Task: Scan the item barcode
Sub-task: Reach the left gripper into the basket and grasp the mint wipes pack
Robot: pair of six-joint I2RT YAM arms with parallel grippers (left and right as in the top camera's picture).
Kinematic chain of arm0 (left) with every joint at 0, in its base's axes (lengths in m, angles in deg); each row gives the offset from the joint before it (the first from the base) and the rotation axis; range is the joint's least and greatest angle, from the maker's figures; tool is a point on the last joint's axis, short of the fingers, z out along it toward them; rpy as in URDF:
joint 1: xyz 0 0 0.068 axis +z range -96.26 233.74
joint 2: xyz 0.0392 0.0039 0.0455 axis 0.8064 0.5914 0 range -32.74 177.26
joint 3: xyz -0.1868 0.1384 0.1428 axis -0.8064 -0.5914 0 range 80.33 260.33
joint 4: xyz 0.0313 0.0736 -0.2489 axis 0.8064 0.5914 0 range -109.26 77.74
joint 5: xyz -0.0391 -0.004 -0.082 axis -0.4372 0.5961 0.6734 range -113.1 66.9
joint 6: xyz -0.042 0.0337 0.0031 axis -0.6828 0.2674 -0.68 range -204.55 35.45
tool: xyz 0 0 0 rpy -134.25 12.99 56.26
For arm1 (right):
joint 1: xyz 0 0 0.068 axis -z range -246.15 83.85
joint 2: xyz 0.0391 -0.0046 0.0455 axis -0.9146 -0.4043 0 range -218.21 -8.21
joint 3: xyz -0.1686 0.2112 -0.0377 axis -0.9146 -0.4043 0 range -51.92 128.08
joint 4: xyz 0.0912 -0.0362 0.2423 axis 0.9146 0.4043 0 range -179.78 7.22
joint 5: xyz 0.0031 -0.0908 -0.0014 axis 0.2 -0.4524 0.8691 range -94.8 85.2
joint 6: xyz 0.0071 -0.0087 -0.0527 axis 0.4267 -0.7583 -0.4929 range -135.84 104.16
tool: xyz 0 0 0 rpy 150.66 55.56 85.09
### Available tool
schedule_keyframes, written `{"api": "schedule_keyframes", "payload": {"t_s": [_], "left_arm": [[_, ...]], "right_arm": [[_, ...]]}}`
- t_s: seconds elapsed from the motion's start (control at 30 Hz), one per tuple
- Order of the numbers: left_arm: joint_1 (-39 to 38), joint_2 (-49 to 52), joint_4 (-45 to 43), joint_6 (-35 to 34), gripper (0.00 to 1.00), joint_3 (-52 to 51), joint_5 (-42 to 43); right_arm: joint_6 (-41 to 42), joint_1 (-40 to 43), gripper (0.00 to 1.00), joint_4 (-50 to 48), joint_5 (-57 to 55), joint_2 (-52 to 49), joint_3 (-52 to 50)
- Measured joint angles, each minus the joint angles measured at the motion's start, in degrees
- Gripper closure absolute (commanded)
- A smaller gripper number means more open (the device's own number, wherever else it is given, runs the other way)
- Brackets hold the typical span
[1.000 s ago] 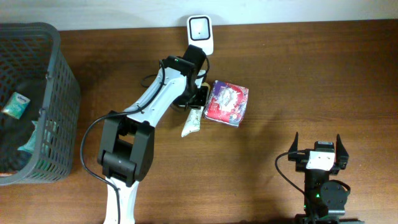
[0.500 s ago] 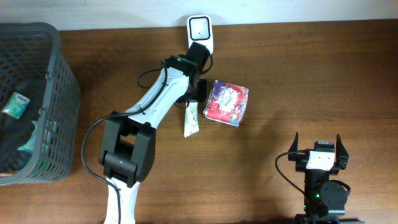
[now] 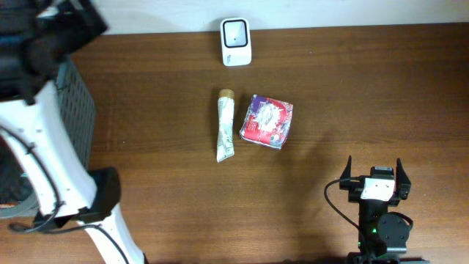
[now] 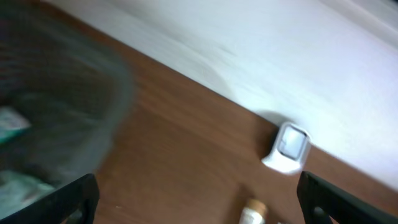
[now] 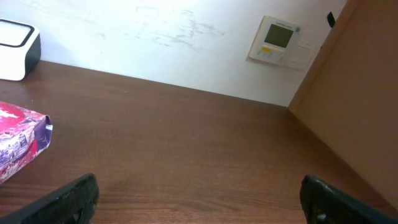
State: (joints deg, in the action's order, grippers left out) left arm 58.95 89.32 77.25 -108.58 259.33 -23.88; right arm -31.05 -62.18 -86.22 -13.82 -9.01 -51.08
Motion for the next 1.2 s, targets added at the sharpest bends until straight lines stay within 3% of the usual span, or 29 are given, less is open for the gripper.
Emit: {"api": "schedule_keyframes", "payload": {"t_s": [0.1,0.27,0.43,0.57,0.67,0.83,0.9,0.97,1.0,1.03,1.07,1.2], "left_arm": [[11.32,-1.22,0.11,1.31,0.01,0.0,-0.13],[19.19,-2.43,-0.22,3.23,0.01,-10.49,-2.08],[29.11,-2.54,-3.5,1.64,0.01,-37.33,-5.35],[29.9,-2.05,-14.69,2.27,0.02,-59.04,-5.84],[29.9,-2.27,-23.65,10.14,0.11,-73.18,-6.95],[29.9,-2.32,-30.75,22.84,0.16,-81.02,-10.6],[29.9,-2.32,-33.27,25.53,0.38,-83.71,-11.58],[29.9,-2.32,-34.53,26.75,0.49,-85.55,-13.46],[29.9,-2.32,-34.86,27.08,0.62,-86.25,-14.32],[29.9,-2.32,-34.88,27.26,0.86,-86.33,-14.6],[29.9,-2.32,-34.91,27.39,1.0,-86.33,-14.73],[29.83,-2.38,-34.73,26.64,1.0,-86.14,-15.28]], "right_arm": [[-0.04,0.0,0.02,0.0,0.0,0.0,0.0],[0.0,0.0,0.02,0.0,0.0,0.0,0.0],[-0.02,0.0,0.01,0.0,-0.02,0.0,0.0],[-0.02,0.0,0.01,0.02,0.0,0.0,0.0],[-0.02,0.0,0.01,-0.02,0.0,0.04,0.0],[-0.02,0.0,0.01,0.0,0.0,0.07,0.0],[-0.02,0.0,0.01,0.0,0.0,0.04,0.0],[-0.04,0.0,0.01,0.0,0.0,0.04,0.0],[-0.04,0.0,0.01,0.0,0.0,0.04,0.0],[-0.02,0.0,0.01,0.0,0.0,0.04,0.0],[0.0,0.0,0.01,0.0,0.0,0.04,0.0],[-0.02,0.0,0.02,0.0,0.0,0.04,0.0]]}}
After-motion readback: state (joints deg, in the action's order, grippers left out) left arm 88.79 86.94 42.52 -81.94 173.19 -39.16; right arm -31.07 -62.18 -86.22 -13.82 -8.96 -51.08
